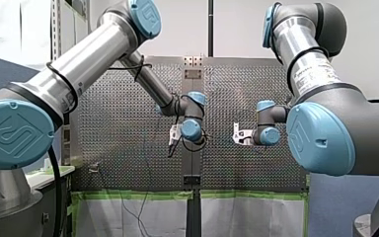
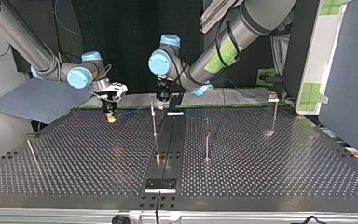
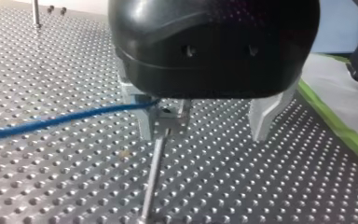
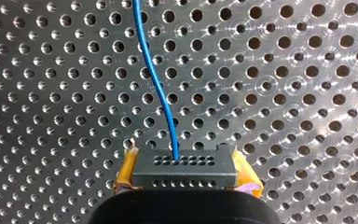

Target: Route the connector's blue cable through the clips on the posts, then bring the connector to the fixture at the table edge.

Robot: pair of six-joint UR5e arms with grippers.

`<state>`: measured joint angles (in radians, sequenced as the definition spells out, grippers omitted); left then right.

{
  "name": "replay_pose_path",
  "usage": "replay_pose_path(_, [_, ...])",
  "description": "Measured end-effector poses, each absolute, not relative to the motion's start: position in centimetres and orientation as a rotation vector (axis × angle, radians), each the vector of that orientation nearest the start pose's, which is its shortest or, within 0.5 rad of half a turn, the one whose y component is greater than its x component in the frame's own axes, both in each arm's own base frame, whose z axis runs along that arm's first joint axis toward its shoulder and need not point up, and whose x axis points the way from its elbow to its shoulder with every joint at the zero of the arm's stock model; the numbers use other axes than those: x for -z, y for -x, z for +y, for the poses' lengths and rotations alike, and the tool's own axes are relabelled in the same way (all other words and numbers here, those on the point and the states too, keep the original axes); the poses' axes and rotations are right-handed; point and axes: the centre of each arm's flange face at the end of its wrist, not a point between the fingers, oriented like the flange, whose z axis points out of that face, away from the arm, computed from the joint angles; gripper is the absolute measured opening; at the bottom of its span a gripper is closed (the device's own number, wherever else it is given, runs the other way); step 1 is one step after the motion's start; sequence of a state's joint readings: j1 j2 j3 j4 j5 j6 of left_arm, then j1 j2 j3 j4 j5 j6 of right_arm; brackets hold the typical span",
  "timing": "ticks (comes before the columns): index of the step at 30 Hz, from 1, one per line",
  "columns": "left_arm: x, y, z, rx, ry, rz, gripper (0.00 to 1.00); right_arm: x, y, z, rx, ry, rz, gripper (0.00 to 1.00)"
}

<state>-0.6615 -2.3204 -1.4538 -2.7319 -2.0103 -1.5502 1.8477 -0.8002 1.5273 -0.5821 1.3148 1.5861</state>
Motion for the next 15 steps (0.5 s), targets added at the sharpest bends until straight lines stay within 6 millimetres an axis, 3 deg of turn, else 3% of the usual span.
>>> replay_pose_path(6, [-14.2, -47.1, -48.3, 0.088, -0.268, 1.723, 1.00, -9.4, -33.6, -60.1, -1.525, -1.710, -1.033, 0.00])
replay_pose_path(15, [-14.2, -45.6, -48.4, 0.117, -0.288, 1.718, 1.00, -9.3, -33.6, -60.0, -1.519, -1.716, -1.035, 0.00])
